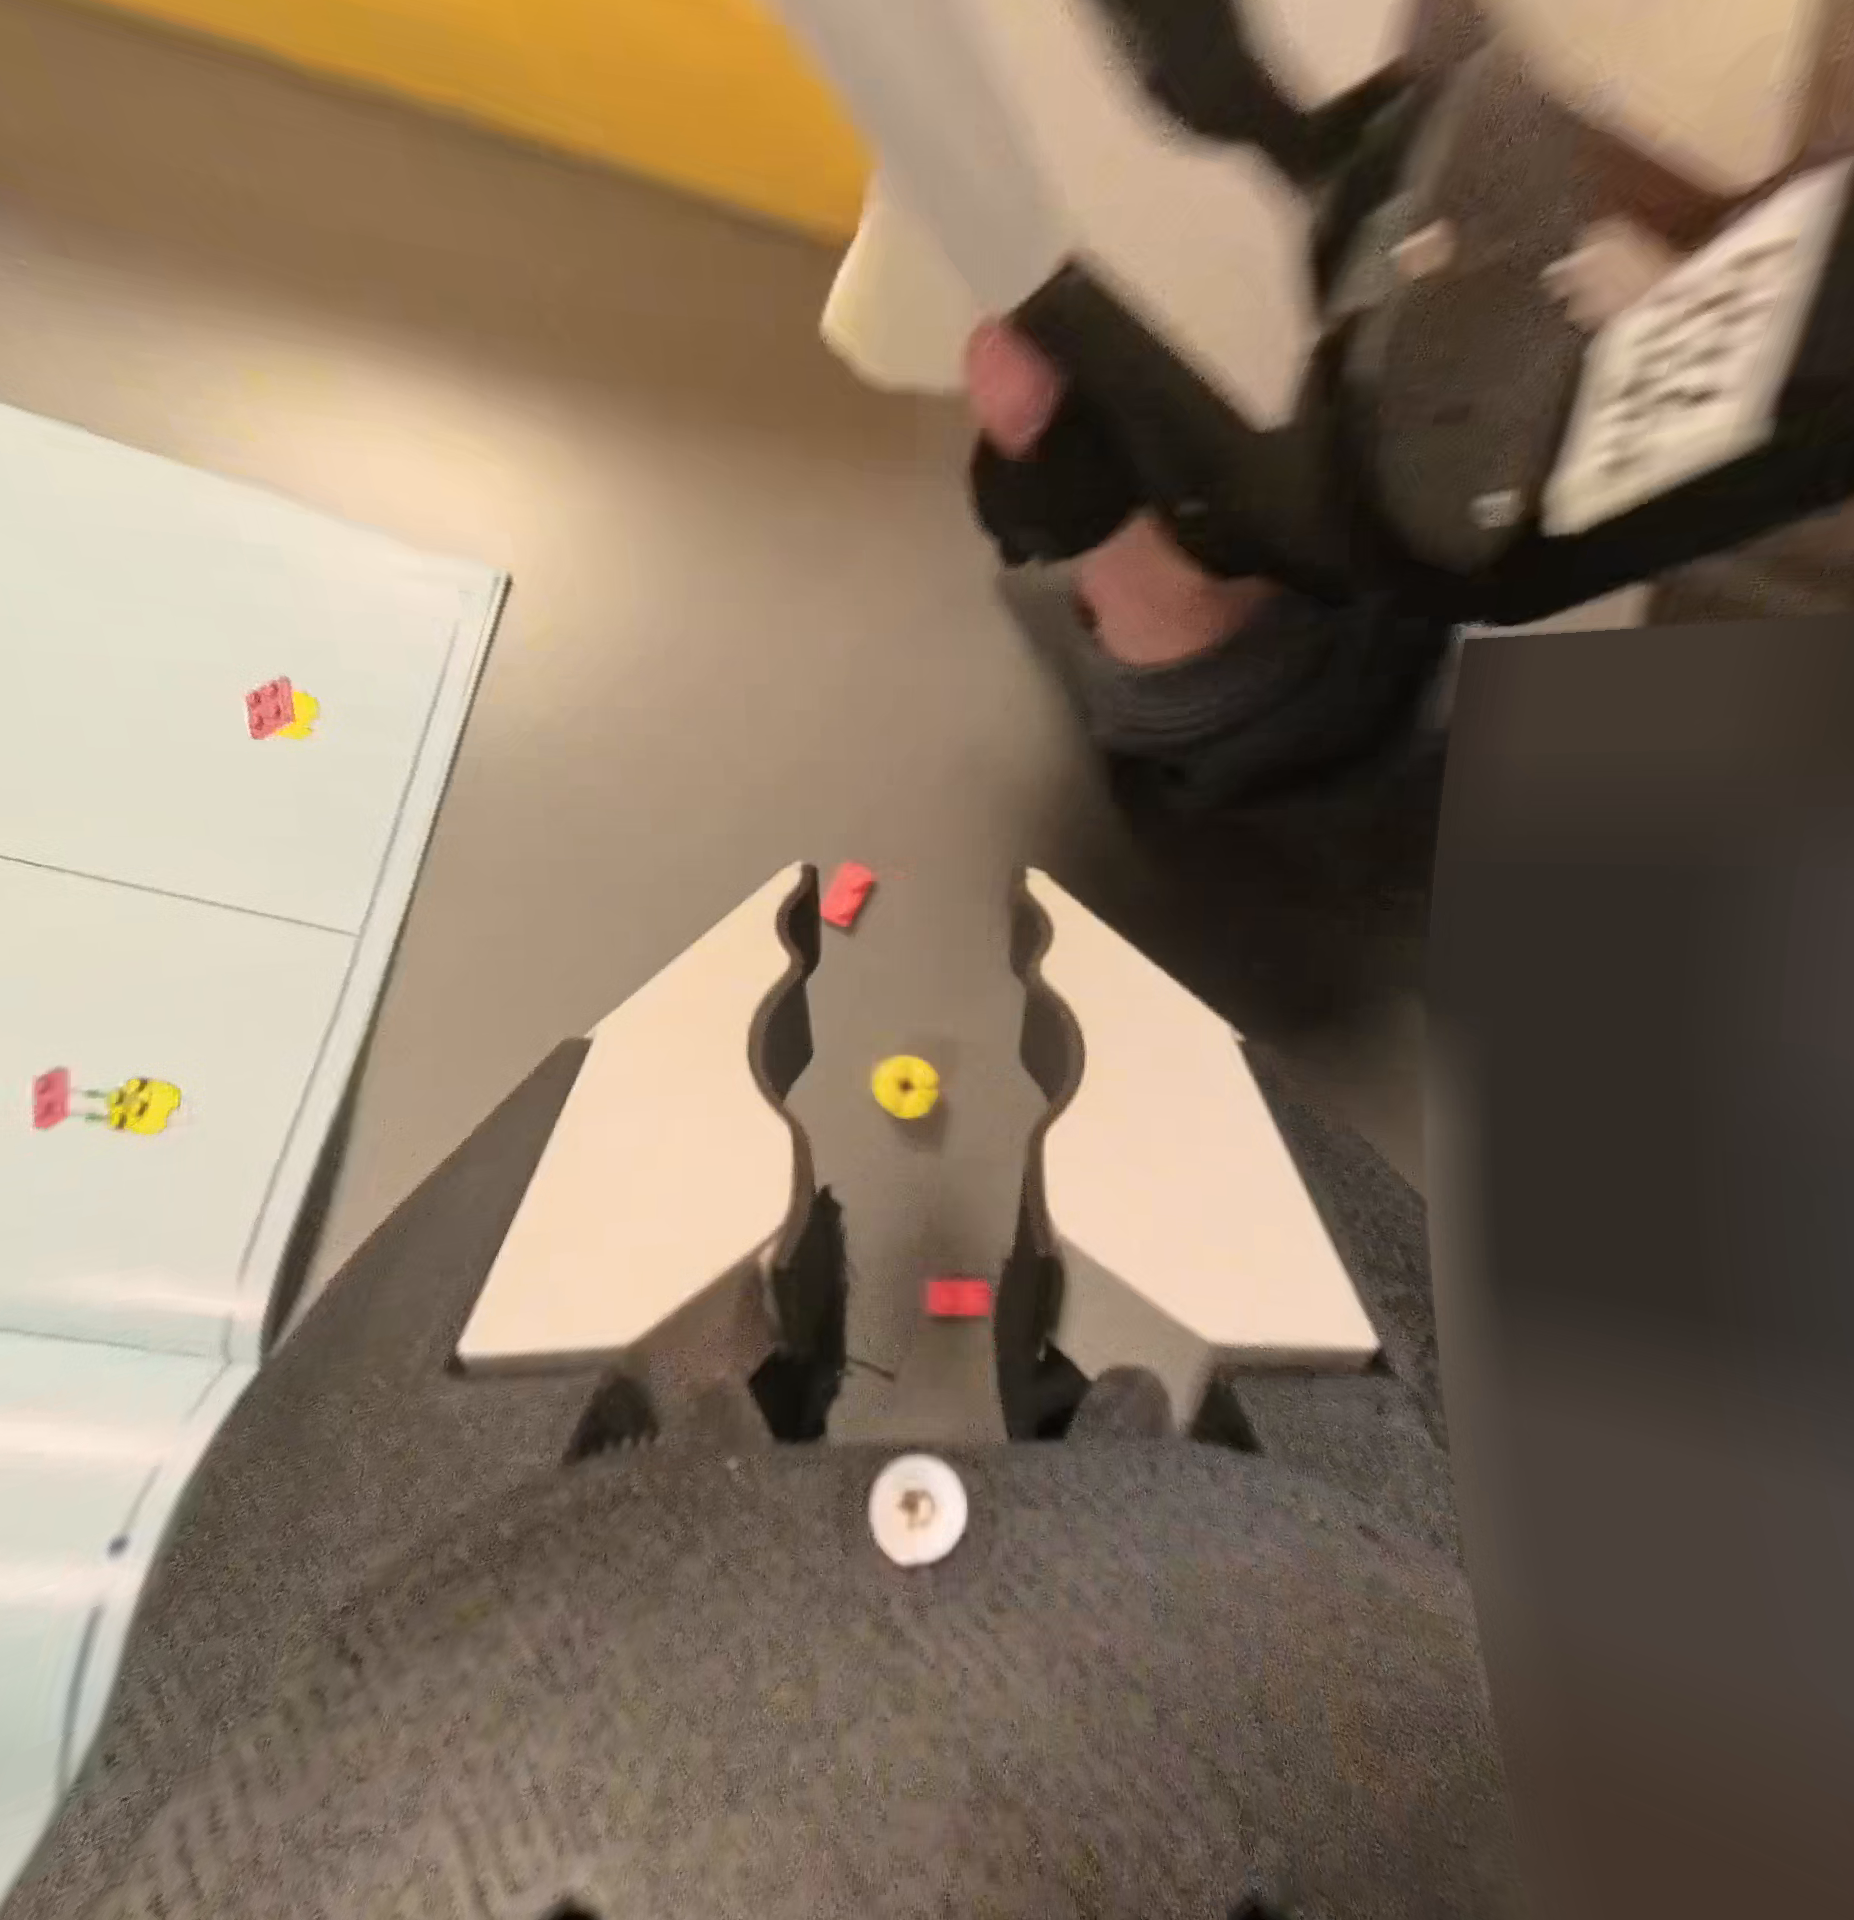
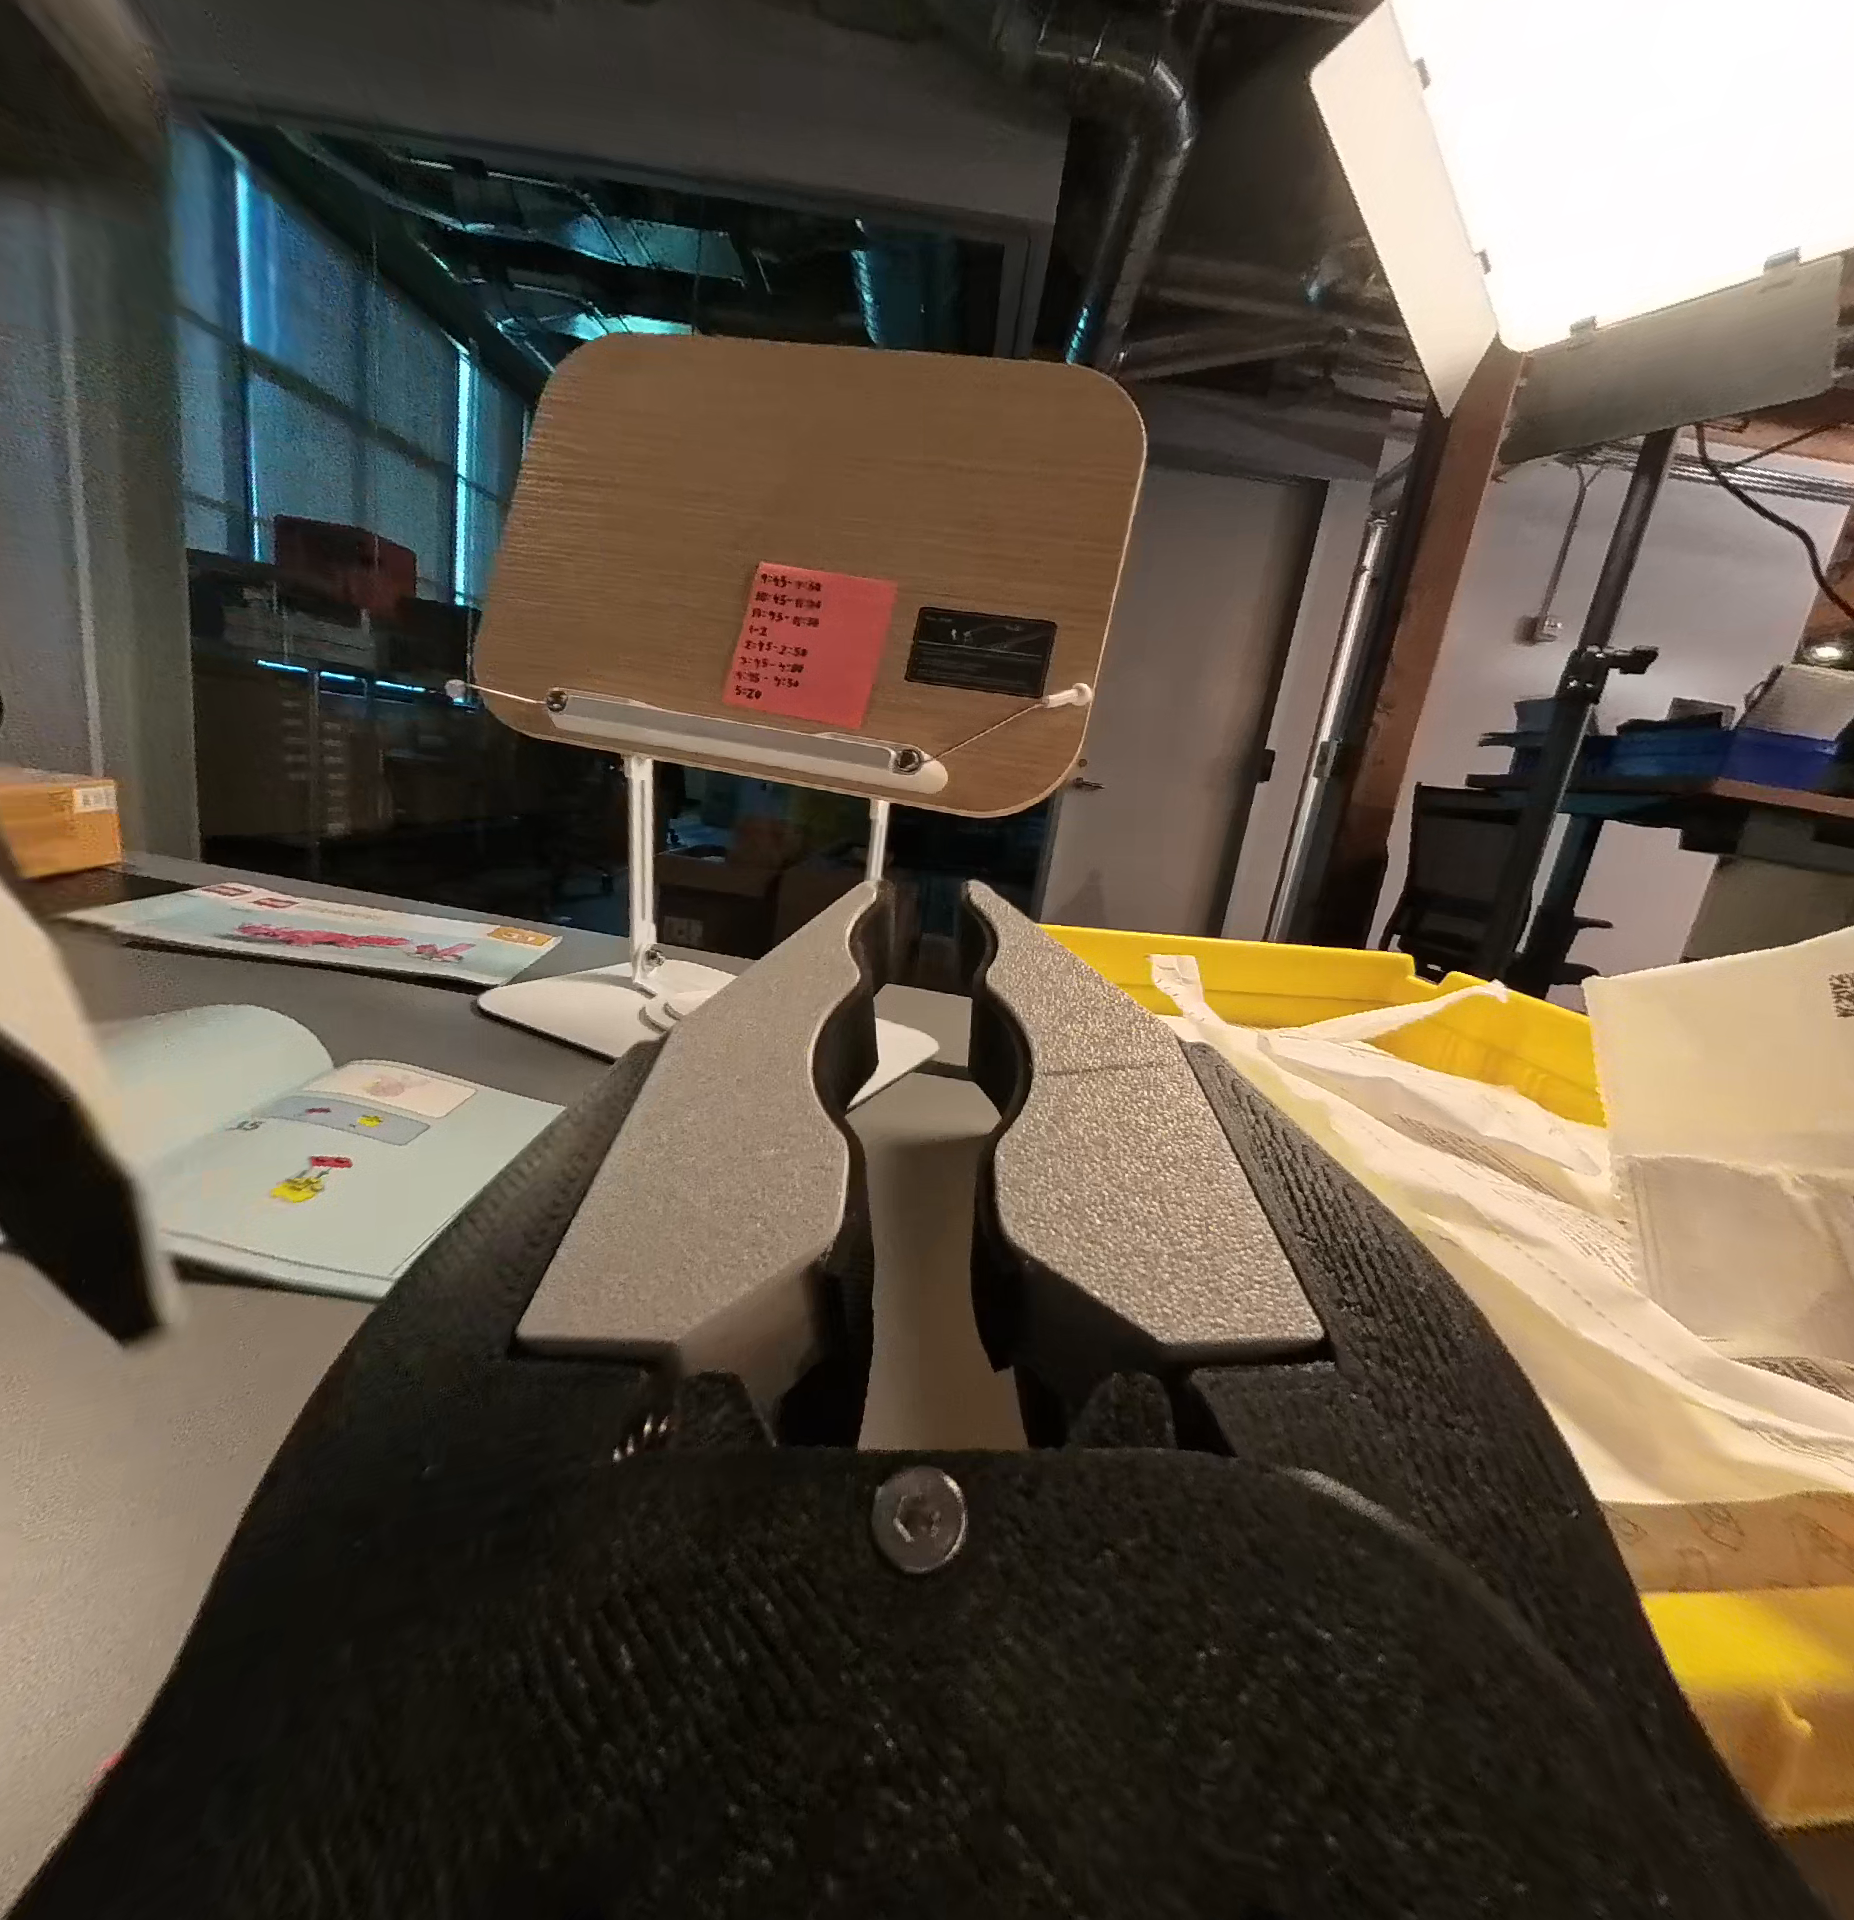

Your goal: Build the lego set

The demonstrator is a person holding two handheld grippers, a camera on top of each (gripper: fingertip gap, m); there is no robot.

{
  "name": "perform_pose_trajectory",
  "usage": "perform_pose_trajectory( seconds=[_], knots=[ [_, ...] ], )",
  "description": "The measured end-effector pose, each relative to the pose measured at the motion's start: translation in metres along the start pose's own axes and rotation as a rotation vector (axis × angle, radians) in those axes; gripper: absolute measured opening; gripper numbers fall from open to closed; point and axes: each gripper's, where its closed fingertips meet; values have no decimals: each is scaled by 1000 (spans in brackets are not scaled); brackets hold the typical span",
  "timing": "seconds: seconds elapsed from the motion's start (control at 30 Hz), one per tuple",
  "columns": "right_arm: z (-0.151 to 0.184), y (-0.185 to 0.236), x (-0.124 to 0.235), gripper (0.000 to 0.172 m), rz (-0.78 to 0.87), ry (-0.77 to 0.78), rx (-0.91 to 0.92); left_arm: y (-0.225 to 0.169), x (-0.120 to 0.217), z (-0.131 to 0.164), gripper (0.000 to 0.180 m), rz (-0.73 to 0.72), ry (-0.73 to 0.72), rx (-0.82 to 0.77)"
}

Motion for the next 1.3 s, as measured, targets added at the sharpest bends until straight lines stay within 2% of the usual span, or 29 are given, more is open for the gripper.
perform_pose_trajectory(
  seconds=[0.13, 0.3, 0.37, 0.43, 0.53, 0.63, 0.73, 0.87, 0.93, 0.97, 1.07, 1.1, 1.2, 1.27, 1.3],
  knots=[
    [-1, 20, 5, 8, -101, 17, -34, -24, 47, 19, 34, -35, -283, -44],
    [-1, 47, 9, 9, -211, 43, 19, -6, 86, 54, 30, -295, -583, -51],
    [-5, 72, 14, 15, -369, 39, 127, -2, 92, 71, 30, -355, -634, -97],
    [10, 99, 18, 19, -570, 151, 293, 4, 97, 88, 29, -424, -666, -137],
    [43, 138, 49, 25, -978, 432, 226, 10, 108, 111, 29, -495, -699, -190],
    [70, 155, 80, 26, -1179, 635, 212, 5, 106, 126, 29, -425, -728, -233],
    [81, 166, 99, 29, -1315, 773, 119, 4, 99, 129, 30, -310, -737, -207],
    [91, 164, 107, 28, -1335, 843, 113, 2, 104, 126, 32, -186, -805, -135],
    [94, 164, 108, 14, -1336, 850, 141, 2, 105, 127, 31, -142, -818, -105],
    [94, 165, 108, 13, -1338, 849, 151, 2, 105, 127, 31, -127, -818, -98],
    [94, 168, 108, 9, -1342, 842, 146, 4, 103, 129, 31, -134, -801, -108],
    [92, 169, 107, 2, -1341, 828, 140, 5, 101, 130, 31, -143, -790, -114],
    [77, 177, 103, 0, -1362, 737, 94, 1, 90, 130, 31, -145, -734, -149],
    [74, 180, 103, 0, -1360, 707, 113, -7, 80, 130, 31, -138, -685, -182],
    [77, 179, 103, 5, -1345, 717, 139, -10, 75, 130, 31, -147, -664, -204]
  ],
)
Point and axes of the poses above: each gripper's, where its closed fingertips meet, x back along the fingers, z out of its underside, y = z × x across the jaws, and after that the axes turned 11 degrees about y, right-handed
